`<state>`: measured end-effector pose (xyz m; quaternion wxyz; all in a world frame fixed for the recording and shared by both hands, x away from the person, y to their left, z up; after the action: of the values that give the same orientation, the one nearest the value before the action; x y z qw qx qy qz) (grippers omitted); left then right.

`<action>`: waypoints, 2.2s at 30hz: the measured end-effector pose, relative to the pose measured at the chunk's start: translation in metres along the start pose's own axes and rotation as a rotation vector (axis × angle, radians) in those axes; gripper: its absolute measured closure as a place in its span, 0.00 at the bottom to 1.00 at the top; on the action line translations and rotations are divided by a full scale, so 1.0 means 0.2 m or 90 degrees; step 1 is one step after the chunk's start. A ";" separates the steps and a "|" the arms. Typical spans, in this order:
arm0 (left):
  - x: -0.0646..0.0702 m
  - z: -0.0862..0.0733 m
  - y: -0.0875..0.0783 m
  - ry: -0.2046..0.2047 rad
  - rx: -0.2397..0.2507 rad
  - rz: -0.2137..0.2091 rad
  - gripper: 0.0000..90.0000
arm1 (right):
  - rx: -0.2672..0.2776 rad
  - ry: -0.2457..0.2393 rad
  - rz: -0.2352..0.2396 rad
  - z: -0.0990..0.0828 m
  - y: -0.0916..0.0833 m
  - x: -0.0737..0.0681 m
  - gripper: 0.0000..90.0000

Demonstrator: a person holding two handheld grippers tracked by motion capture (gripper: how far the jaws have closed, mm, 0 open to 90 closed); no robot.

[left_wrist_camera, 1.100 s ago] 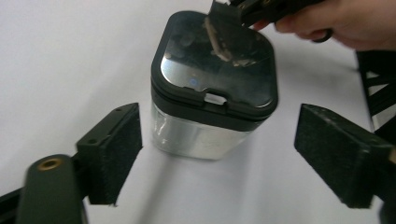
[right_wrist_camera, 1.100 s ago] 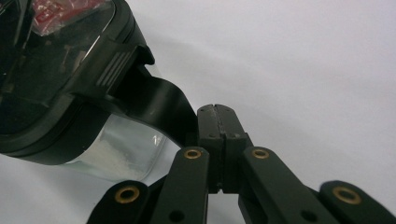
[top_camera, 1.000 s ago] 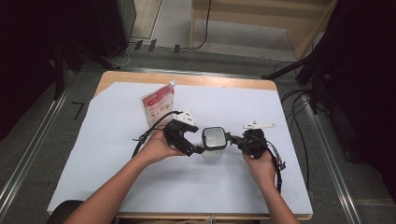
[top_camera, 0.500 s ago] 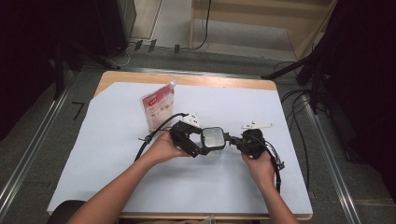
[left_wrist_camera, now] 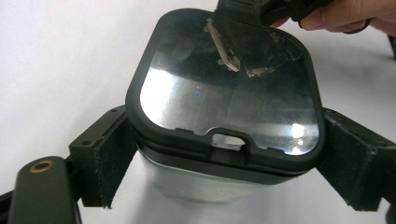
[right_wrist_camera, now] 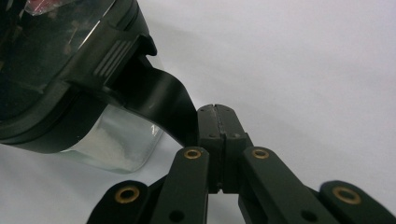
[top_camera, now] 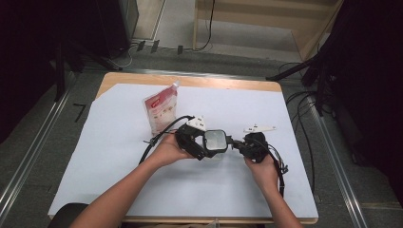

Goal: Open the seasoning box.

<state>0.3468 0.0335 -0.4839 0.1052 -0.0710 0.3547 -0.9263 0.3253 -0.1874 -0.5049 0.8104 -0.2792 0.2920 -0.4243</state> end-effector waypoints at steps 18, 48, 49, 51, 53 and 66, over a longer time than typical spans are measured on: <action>0.00 0.03 -0.05 0.020 -0.001 0.001 0.17 | -0.007 -0.007 0.005 0.00 0.00 -0.01 1.00; 0.03 0.11 -0.09 0.046 -0.022 0.004 0.19 | -0.009 -0.013 0.023 0.00 -0.02 -0.03 1.00; 0.03 0.11 -0.09 0.048 -0.025 0.007 0.19 | -0.005 -0.014 0.023 0.00 -0.02 -0.03 1.00; 0.03 0.12 -0.10 0.051 -0.019 0.011 0.19 | 0.003 -0.016 0.028 0.01 -0.03 -0.03 1.00; 0.04 0.13 -0.10 0.050 0.000 0.006 0.21 | 0.011 -0.012 0.034 0.01 -0.04 -0.03 1.00; 0.04 0.23 -0.11 0.037 -0.001 -0.046 0.36 | 0.008 -0.008 0.040 0.01 -0.04 -0.04 1.00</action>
<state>0.3464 0.0170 -0.4345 0.0613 -0.0571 0.3553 -0.9310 0.3192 -0.1849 -0.4950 0.8268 -0.2673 0.2931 -0.3988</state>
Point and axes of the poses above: each handheld gripper's, and its own axes: y roughly forward along the jaws, z roughly out of its top, x roughly to its right, the point moved 2 cm from there along y, roughly forward along the jaws, and after that the axes turned 5 degrees about y, right-handed, at the moved point
